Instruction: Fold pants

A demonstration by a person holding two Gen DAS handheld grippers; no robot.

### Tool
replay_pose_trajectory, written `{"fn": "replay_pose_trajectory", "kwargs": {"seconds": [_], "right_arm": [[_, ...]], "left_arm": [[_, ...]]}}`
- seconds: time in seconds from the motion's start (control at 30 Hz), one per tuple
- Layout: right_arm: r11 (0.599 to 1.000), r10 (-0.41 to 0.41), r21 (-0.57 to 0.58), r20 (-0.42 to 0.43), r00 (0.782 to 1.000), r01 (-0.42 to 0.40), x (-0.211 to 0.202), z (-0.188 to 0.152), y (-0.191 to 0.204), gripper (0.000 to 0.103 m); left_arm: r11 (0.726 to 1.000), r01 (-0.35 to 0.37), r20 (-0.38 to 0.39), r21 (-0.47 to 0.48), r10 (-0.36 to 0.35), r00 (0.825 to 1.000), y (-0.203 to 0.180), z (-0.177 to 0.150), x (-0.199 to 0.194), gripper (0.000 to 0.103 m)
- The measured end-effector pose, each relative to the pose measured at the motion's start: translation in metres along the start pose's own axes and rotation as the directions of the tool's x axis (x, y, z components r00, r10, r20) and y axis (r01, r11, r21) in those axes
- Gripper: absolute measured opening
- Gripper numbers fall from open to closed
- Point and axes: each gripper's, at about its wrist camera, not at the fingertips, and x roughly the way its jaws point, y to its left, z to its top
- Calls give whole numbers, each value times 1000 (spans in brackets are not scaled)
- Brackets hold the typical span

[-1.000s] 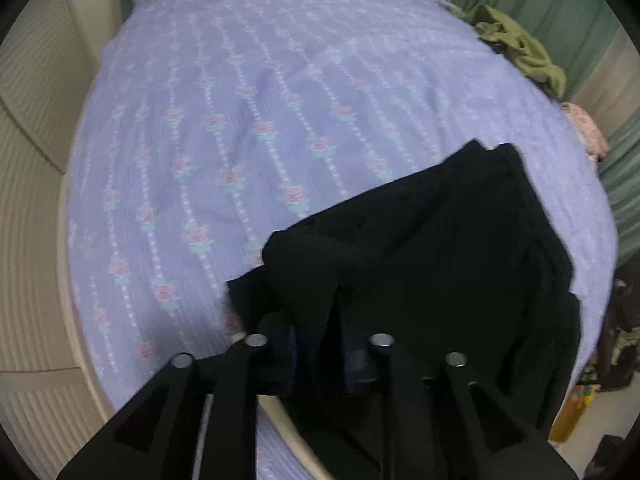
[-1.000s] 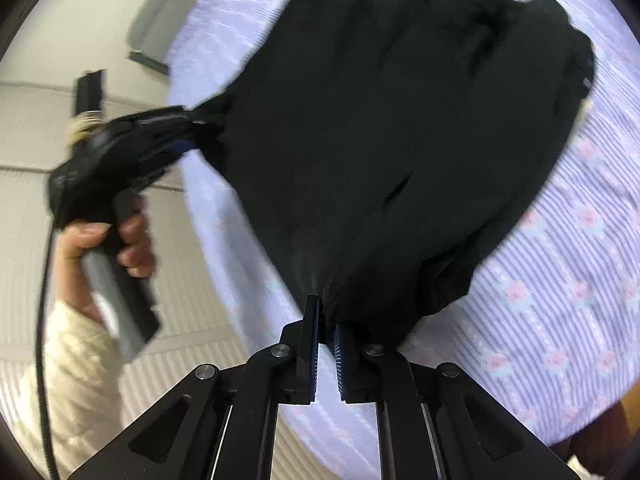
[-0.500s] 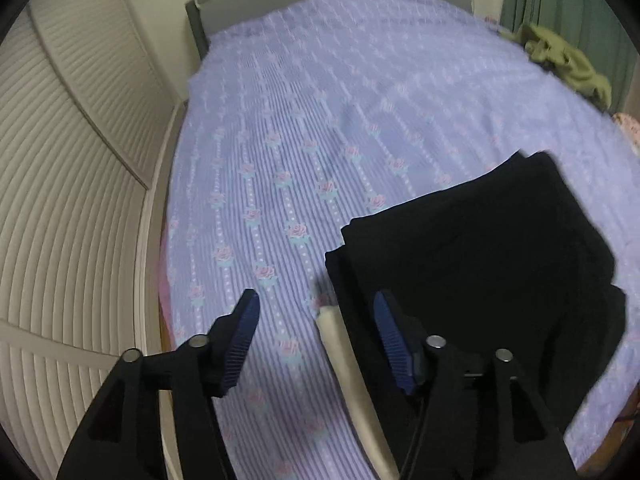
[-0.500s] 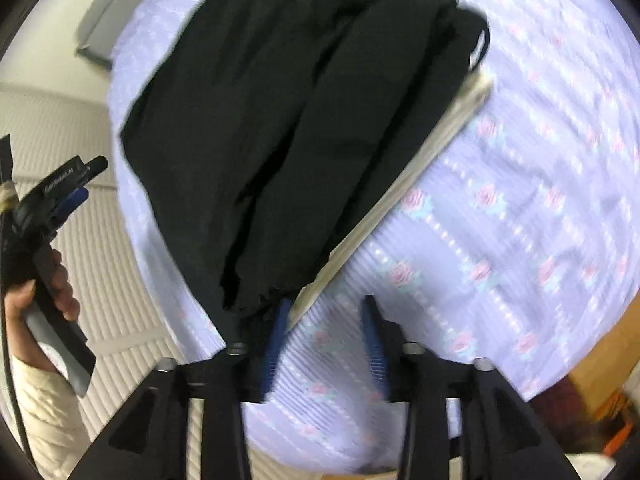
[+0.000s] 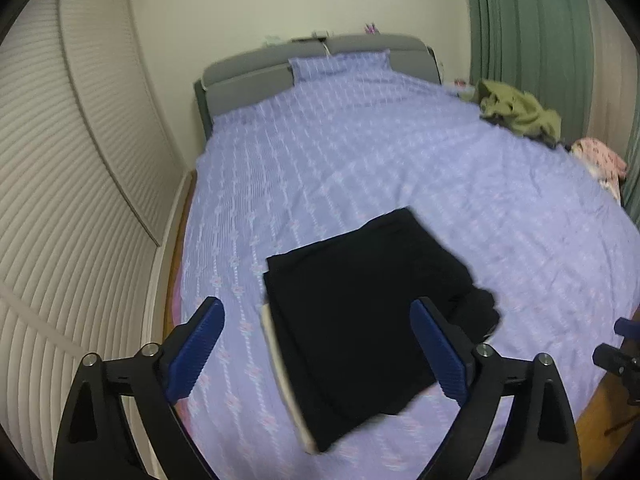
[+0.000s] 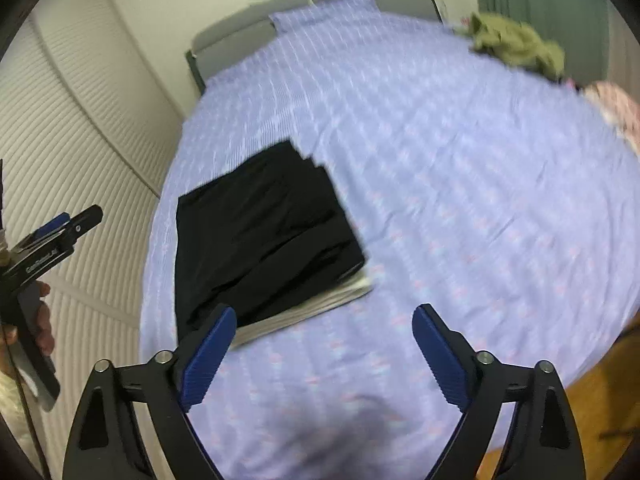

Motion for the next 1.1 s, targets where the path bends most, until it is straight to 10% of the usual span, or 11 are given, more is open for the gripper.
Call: {"fn": "replay_pose_trajectory", "kwargs": {"seconds": [0.63,1.1], "right_arm": [[978,140,-175,174,975,-109,-161,-1,-171,92],[976,131,-203,233,964,-84,-235,-43,-229,92]], "left_arm": [[986,-75,98,-152,90,991,-253,-48,-185,103],[988,-61,149,-142,83,985,-325,-74,-264,103]]}}
